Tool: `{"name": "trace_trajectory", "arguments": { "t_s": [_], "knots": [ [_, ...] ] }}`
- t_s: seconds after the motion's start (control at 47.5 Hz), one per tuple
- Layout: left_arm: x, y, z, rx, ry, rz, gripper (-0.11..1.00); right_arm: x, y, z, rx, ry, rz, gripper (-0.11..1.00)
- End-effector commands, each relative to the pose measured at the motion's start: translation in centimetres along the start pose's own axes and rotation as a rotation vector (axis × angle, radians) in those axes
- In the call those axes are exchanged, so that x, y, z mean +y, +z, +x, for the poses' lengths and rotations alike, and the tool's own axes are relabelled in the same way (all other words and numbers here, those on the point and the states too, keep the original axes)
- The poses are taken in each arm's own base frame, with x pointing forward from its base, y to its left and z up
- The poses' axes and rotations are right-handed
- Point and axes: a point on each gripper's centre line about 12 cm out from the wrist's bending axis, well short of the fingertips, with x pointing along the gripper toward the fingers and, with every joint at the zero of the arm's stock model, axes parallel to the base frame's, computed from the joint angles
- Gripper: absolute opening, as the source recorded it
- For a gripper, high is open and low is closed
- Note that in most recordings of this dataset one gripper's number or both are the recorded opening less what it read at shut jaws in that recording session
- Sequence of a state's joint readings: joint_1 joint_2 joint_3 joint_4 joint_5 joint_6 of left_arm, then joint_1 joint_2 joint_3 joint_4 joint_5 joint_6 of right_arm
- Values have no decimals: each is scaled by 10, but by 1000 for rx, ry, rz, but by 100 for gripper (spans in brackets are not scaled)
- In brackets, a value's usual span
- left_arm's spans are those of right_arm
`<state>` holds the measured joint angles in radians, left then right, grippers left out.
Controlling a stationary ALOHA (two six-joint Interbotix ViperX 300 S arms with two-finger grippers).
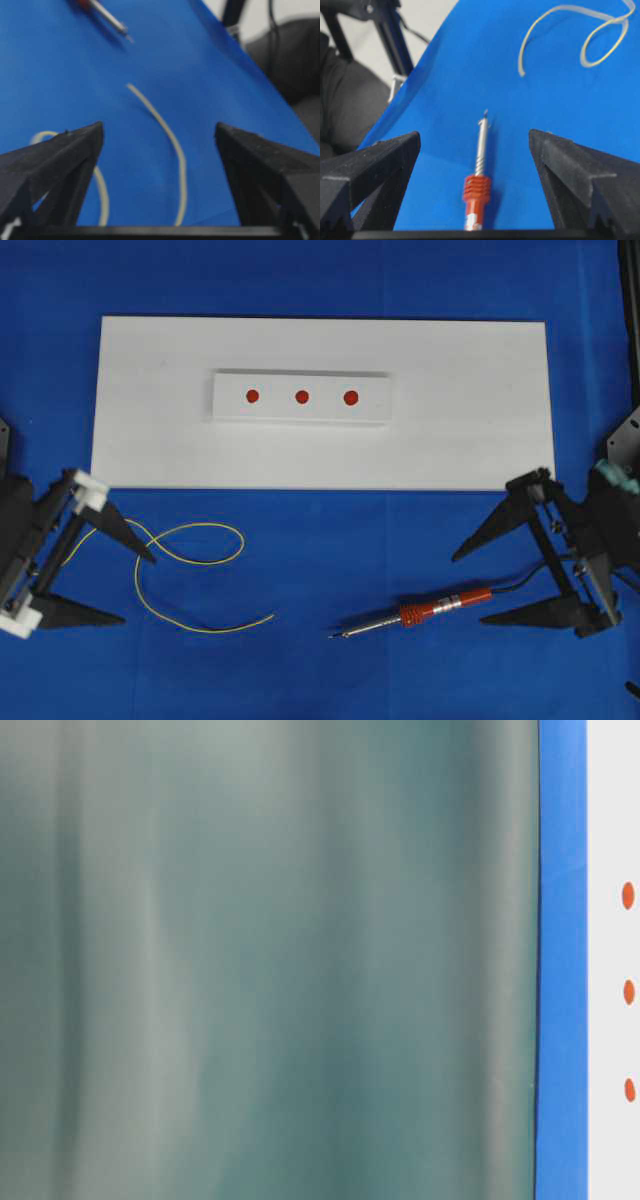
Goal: Touch the tip of the soldering iron to the tip of the solder at the mark.
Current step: 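Grasp the yellow solder with the left gripper, red soldering iron with right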
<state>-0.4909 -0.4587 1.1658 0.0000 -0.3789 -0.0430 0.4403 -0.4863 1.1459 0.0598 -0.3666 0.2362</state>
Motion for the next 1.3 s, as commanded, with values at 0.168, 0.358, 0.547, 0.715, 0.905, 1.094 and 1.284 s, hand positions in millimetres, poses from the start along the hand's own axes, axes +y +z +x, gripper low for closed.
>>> {"name": "trace_trajectory", "arguments": {
  "t_s": [0.168, 0.358, 0.547, 0.715, 0.905, 1.094, 1.284],
  "knots": [
    [-10, -32, 41, 41, -33, -40, 84, -3, -37, 26, 19, -17, 44, 91],
    [-10, -57, 69, 73, -30, -73, 84, -6, -72, 43, 49, -51, 67, 91],
    [-10, -76, 89, 127, -23, -74, 82, -10, -95, 57, 55, -98, 81, 90],
    [-7, -88, 93, 164, -11, -80, 81, -14, -112, 66, 93, -139, 88, 89],
    [-2, -93, 89, 186, 5, -86, 74, -17, -120, 70, 112, -153, 84, 80],
    [-1, -100, 86, 235, 10, -85, 45, -18, -122, 69, 123, -154, 56, 55],
    [-2, -99, 89, 256, 10, -76, 5, -17, -121, 70, 122, -151, 31, 8]
  ]
}}
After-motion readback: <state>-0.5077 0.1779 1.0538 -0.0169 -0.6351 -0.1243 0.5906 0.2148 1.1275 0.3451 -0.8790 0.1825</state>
